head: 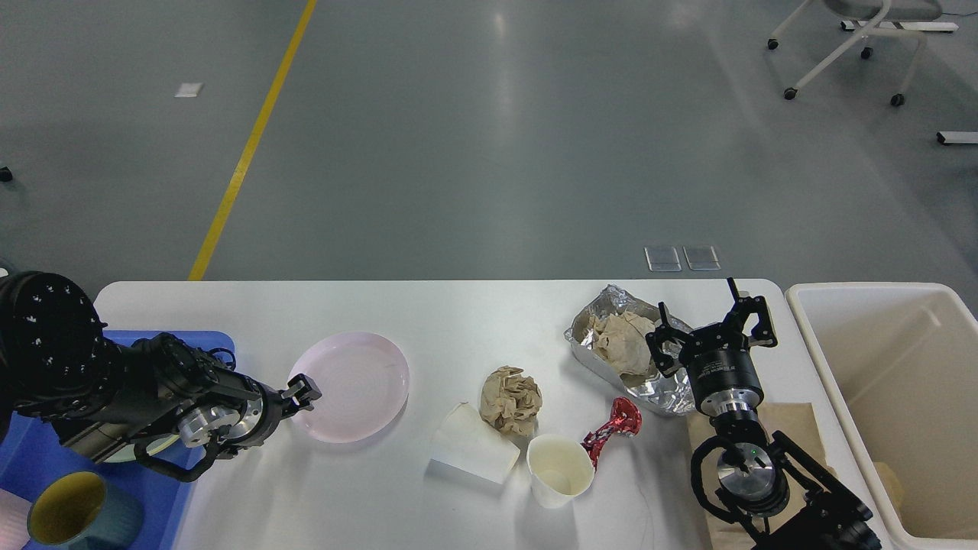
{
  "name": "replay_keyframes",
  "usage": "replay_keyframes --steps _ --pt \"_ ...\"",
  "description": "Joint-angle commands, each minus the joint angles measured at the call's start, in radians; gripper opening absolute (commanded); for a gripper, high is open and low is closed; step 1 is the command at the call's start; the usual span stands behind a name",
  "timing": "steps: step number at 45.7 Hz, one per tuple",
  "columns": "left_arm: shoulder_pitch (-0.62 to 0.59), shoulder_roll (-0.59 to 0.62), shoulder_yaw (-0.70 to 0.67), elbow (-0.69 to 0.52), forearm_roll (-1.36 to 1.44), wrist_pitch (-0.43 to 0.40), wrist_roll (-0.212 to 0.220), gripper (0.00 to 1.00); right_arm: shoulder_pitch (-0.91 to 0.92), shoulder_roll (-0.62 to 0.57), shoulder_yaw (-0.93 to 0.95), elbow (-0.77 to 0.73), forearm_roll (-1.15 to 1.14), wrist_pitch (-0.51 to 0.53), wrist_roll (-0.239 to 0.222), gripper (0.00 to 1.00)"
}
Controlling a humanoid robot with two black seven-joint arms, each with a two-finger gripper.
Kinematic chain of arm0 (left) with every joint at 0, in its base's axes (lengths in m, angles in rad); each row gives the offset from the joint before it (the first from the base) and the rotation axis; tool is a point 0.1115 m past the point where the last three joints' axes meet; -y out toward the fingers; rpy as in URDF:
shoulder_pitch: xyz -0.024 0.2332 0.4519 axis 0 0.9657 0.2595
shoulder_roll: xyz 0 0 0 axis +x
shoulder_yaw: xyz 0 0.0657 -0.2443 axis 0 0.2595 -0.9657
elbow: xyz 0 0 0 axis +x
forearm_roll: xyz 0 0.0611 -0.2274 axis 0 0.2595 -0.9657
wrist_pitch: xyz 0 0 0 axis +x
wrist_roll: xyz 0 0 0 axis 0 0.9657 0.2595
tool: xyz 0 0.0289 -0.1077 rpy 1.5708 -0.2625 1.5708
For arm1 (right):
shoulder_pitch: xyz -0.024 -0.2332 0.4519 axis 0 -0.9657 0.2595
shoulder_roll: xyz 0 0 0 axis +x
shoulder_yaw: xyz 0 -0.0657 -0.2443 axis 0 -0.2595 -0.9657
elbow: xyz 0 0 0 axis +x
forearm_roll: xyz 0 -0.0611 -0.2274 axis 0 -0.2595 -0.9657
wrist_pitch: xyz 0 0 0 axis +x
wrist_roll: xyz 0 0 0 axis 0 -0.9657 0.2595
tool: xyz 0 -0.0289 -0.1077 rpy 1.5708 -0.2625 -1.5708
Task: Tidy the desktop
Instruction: 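Grasp the pink plate rim with the left gripper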
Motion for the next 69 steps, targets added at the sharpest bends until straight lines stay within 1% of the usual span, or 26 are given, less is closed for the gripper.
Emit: replay_keyframes --steps 1,16,22,26,29,34,37,41,49,53,57,60,61,65,69 --pt "0.012 -0.004 -0.021 0.022 -0.003 0.001 -0.01 0.77 0.0 0.0 0.0 0.0 0.0 0.0 0.0 1.0" --pt "0.035 -0.004 -0.054 0.036 -0.006 0.0 -0.01 0.64 0.0 0.0 0.0 0.0 0.0 0.0 0.0 1.0" --pt "0.039 -0.004 -0.071 0.036 -0.034 -0.007 -0.008 0.54 0.001 0.0 0.0 0.0 0.0 0.0 0.0 1.0" --pt "0.042 0.0 -0.071 0.036 -0.068 -0.008 -0.007 0.52 0.0 0.0 0.0 0.0 0.0 0.0 0.0 1.0" --pt "0.042 0.0 -0.073 0.036 -0.075 -0.01 -0.007 0.49 0.001 0.0 0.0 0.0 0.0 0.0 0.0 1.0" --pt "0.041 0.0 -0.073 0.036 -0.077 -0.013 -0.007 0.41 0.0 0.0 0.0 0.0 0.0 0.0 0.0 1.0" --pt "0.041 0.0 -0.073 0.036 -0.08 -0.019 -0.004 0.33 0.0 0.0 0.0 0.0 0.0 0.0 0.0 1.0" --pt "0.042 0.0 -0.073 0.036 -0.095 -0.045 -0.005 0.28 0.0 0.0 0.0 0.0 0.0 0.0 0.0 1.0" --pt "0.042 0.003 -0.073 0.036 -0.134 -0.057 -0.005 0.26 0.0 0.0 0.0 0.0 0.0 0.0 0.0 1.0" --pt "0.042 0.003 -0.073 0.036 -0.137 -0.057 -0.005 0.23 0.001 0.0 0.0 0.0 0.0 0.0 0.0 1.0" --pt "0.042 0.003 -0.073 0.036 -0.138 -0.065 -0.004 0.13 0.0 0.0 0.0 0.0 0.0 0.0 0.0 1.0" --pt "0.042 0.005 -0.071 0.034 -0.15 -0.094 -0.002 0.02 0.001 0.0 0.0 0.0 0.0 0.0 0.0 1.0" --pt "0.042 0.005 -0.071 0.034 -0.157 -0.108 -0.002 0.0 0.001 0.0 0.0 0.0 0.0 0.0 0.0 1.0" --pt "0.039 0.006 -0.062 0.034 -0.17 -0.146 0.001 0.0 0.001 0.0 0.0 0.0 0.0 0.0 0.0 1.0" --pt "0.033 0.009 -0.061 0.029 -0.17 -0.154 0.002 0.0 0.0 0.0 0.0 0.0 0.0 0.0 0.0 1.0"
